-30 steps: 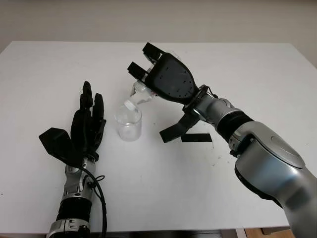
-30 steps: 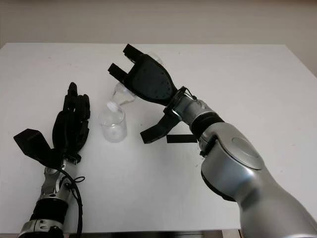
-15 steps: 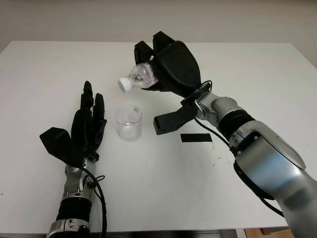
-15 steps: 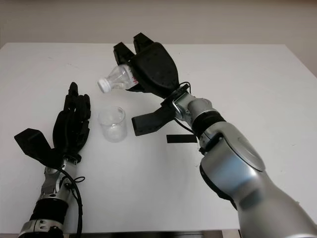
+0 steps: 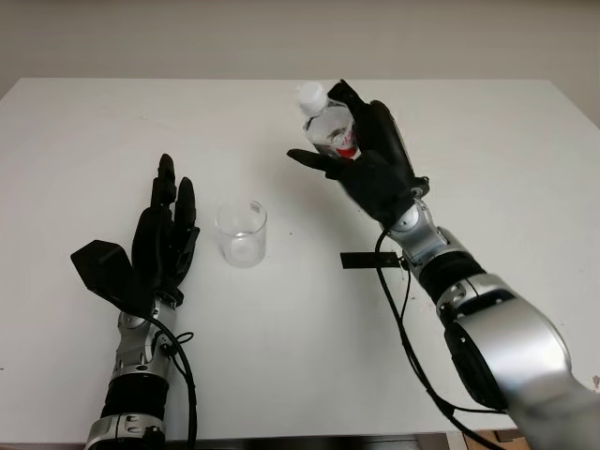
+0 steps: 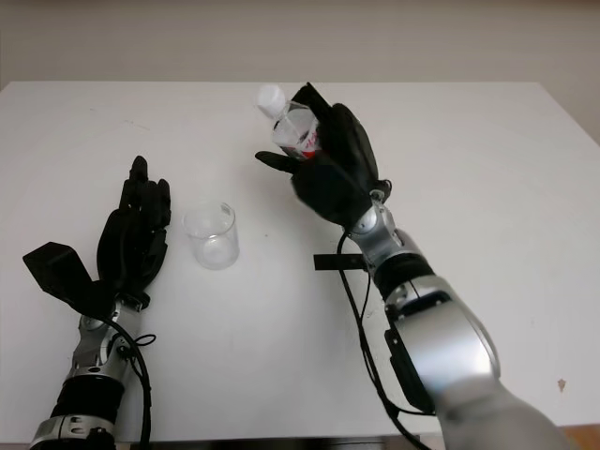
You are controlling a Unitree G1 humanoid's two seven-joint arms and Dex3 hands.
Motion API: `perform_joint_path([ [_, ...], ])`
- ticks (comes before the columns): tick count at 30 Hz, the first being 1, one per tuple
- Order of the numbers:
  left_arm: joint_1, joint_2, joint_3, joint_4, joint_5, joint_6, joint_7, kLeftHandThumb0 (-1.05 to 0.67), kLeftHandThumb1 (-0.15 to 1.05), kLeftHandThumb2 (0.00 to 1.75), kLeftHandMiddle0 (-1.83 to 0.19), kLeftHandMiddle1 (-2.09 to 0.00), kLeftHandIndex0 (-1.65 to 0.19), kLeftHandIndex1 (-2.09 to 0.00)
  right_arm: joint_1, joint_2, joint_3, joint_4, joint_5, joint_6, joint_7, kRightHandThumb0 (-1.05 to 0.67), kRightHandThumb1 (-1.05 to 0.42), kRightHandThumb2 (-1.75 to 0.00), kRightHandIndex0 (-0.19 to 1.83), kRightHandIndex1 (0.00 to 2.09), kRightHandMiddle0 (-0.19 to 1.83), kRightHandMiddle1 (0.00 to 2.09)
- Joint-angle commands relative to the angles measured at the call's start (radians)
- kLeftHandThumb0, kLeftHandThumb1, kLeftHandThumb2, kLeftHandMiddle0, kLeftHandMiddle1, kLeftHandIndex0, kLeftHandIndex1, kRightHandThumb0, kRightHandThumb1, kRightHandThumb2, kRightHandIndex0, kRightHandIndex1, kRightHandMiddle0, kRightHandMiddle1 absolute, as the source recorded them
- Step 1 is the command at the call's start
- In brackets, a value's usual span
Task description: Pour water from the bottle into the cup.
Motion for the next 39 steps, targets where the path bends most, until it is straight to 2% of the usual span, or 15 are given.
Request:
perform_joint_path([
  [1, 0.019, 0.001, 0.004, 0.018, -0.005, 0.012, -0.006, -0.74, 1.05, 0.46, 0.17, -0.05, 0.19, -0.04, 0.04, 0.016, -0.056, -0.072, 0.066, 0.031, 0.055, -0.35, -1.05, -0.39, 1.36, 2.09, 0.97, 2.09],
  [9, 0.015, 0.008, 0.01, 0.025, -0.013, 0.021, -0.021, -0.73, 1.05, 0.46, 0.18, -0.05, 0.19, -0.03, 0.198, 0.022, -0.135, -0.35, 0.159, 0.247, 0.15, -0.37, -1.05, -0.4, 1.25, 2.09, 0.79, 2.09],
  [17, 0.016, 0.009, 0.008, 0.024, -0.007, 0.02, -0.022, -0.74, 1.05, 0.46, 0.17, -0.06, 0.18, -0.04, 0.327, 0.021, -0.159, -0.679, 0.185, 0.477, 0.174, -0.36, -1.05, -0.42, 1.33, 2.09, 0.86, 2.09],
  [24, 0.024, 0.01, 0.01, 0.008, -0.015, 0.035, -0.026, -0.73, 1.05, 0.47, 0.18, -0.05, 0.19, -0.03, 0.395, -0.01, -0.163, -0.896, 0.165, 0.688, 0.181, -0.37, -1.05, -0.4, 1.28, 2.09, 0.85, 2.09],
  [29, 0.032, 0.01, 0.006, 0.0, -0.011, 0.031, -0.026, -0.73, 1.05, 0.48, 0.19, -0.05, 0.19, -0.02, 0.418, -0.005, -0.169, -0.935, 0.167, 0.757, 0.188, -0.36, -1.05, -0.37, 1.27, 2.09, 0.88, 2.09],
  [34, 0.045, 0.013, 0.005, -0.023, -0.009, 0.041, -0.021, -0.73, 1.05, 0.48, 0.18, -0.05, 0.19, -0.01, 0.439, 0.004, -0.154, -0.895, 0.146, 0.708, 0.19, -0.36, -1.05, -0.41, 1.41, 2.09, 1.01, 2.09],
  [39, 0.06, 0.014, 0.006, -0.05, -0.008, 0.055, -0.012, -0.73, 1.05, 0.47, 0.18, -0.06, 0.18, -0.03, 0.443, -0.003, -0.139, -0.864, 0.116, 0.737, 0.192, -0.39, -1.05, -0.41, 1.42, 2.09, 1.03, 2.09],
])
